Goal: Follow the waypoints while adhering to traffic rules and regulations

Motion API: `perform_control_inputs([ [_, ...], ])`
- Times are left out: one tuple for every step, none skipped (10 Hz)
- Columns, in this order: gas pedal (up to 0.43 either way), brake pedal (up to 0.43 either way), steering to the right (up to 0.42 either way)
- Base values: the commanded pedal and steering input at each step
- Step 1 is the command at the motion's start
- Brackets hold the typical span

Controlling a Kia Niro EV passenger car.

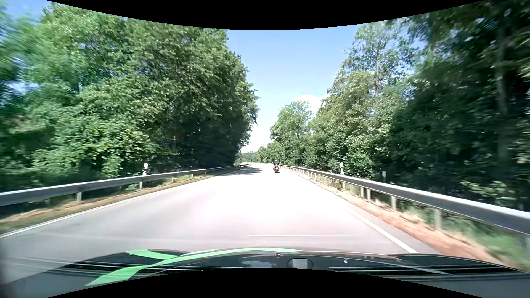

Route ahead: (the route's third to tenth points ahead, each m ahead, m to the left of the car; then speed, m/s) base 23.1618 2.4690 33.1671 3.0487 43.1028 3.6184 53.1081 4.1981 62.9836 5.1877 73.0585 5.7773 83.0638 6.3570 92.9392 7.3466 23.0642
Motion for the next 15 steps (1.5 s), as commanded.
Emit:
perform_control_inputs([
  [0.130,0.000,-0.008],
  [0.150,0.000,-0.008],
  [0.177,0.000,-0.008],
  [0.197,0.000,-0.009],
  [0.209,0.000,-0.008],
  [0.220,0.000,-0.008],
  [0.220,0.000,-0.008],
  [0.220,0.000,-0.008],
  [0.228,0.000,-0.008],
  [0.240,0.000,-0.007],
  [0.248,0.000,-0.006],
  [0.268,0.000,-0.006],
  [0.280,0.000,-0.006],
  [0.287,0.000,-0.006],
  [0.299,0.000,-0.006],
])
